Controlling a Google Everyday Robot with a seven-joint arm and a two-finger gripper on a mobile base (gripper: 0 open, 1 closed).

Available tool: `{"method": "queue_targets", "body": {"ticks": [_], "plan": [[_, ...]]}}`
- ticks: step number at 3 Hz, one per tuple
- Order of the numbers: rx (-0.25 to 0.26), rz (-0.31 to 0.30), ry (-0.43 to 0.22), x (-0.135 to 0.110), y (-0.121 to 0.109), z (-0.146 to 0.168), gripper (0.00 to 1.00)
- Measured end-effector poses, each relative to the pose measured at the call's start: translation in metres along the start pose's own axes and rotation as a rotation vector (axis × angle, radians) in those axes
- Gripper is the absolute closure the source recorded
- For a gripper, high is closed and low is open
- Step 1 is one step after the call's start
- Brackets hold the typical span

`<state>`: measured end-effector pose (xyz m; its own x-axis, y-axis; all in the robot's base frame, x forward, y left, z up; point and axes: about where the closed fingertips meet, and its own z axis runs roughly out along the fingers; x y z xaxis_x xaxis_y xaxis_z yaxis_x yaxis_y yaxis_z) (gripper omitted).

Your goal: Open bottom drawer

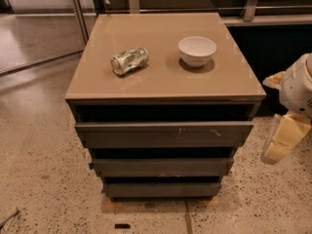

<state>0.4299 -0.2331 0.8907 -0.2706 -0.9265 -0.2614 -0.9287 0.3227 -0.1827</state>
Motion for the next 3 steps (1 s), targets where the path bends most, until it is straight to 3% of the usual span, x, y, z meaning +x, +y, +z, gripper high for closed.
{"method": "queue_targets", "body": {"ticks": [1,2,3], "plan": [[-0.102,0.036,-0.083,0.022,0.019,0.068,0.0],[-0.199,0.049,-0.139,0.034,0.036,0.114,0.0],[-0.209,0.05,-0.142,0.034,0.037,0.119,0.0]]}}
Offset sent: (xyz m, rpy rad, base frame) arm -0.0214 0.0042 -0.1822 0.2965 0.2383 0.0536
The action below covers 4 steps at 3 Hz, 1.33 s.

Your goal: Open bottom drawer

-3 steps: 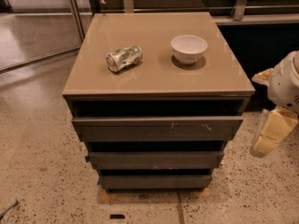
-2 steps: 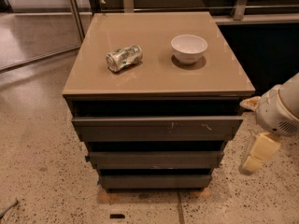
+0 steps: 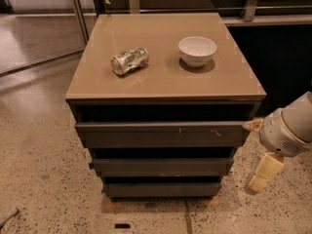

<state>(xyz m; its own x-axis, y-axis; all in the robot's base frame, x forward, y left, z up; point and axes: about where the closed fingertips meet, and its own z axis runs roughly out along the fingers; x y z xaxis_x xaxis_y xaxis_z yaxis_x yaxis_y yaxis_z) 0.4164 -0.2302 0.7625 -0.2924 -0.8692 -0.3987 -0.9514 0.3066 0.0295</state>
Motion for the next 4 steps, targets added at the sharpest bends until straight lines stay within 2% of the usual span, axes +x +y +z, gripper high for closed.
{"method": "queue_targets", "body": {"ticks": [1,2,3,4], "plan": [[0.005,-0.018,-0.007,0.004,0.002,0.008,0.0],[-0.026,-0.035,-0.068,0.023,0.01,0.064,0.0],[-0.061,-0.046,-0.155,0.045,0.004,0.15,0.0],[-0.13,-0.03,-0.199,0.068,-0.005,0.227,0.0]]}}
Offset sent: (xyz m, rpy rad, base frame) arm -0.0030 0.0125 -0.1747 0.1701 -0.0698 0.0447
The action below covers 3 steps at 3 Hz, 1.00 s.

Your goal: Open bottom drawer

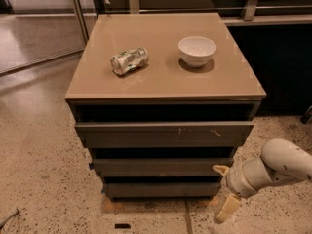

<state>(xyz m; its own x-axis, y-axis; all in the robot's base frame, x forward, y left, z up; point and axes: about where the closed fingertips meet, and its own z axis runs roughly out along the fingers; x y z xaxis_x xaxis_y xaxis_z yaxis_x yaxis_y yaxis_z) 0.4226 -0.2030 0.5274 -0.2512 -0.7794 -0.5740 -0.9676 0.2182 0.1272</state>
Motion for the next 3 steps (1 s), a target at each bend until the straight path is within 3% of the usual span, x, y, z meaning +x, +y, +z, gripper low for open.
{"method": "queue_targets", "body": {"ticks": [1,2,3], "plan": [[-0.057,0.035,-0.023,0.014,0.01,0.03,0.0],[-0.053,0.028,-0.011,0.014,0.012,0.031,0.0],[-0.045,-0.09,0.032,0.034,0.018,0.068,0.0]]}}
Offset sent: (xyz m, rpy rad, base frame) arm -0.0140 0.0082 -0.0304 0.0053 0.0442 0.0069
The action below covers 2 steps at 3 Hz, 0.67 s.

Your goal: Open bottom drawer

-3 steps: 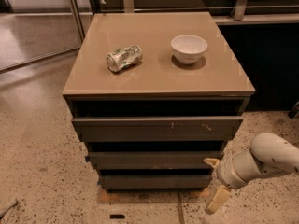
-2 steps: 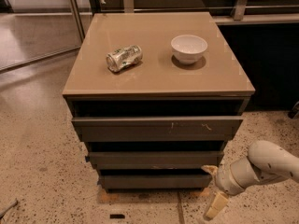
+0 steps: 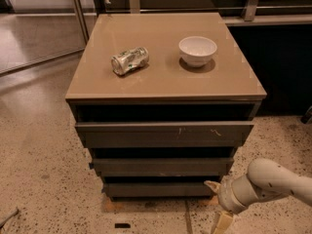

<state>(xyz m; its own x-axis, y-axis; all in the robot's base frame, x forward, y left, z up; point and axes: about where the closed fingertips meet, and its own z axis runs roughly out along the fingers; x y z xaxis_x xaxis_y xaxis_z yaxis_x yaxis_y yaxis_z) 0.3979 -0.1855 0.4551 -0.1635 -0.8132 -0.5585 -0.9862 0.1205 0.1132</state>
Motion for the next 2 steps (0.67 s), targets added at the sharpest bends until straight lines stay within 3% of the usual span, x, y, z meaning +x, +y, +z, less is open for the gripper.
{"method": "queue_targets", "body": {"ticks": [1,2], "plan": [[0.046,-0.141,0.067,0.025,-0.018,0.049,0.0],[0.062,-0.209,0.127,0.048,-0.046,0.098,0.0]]}}
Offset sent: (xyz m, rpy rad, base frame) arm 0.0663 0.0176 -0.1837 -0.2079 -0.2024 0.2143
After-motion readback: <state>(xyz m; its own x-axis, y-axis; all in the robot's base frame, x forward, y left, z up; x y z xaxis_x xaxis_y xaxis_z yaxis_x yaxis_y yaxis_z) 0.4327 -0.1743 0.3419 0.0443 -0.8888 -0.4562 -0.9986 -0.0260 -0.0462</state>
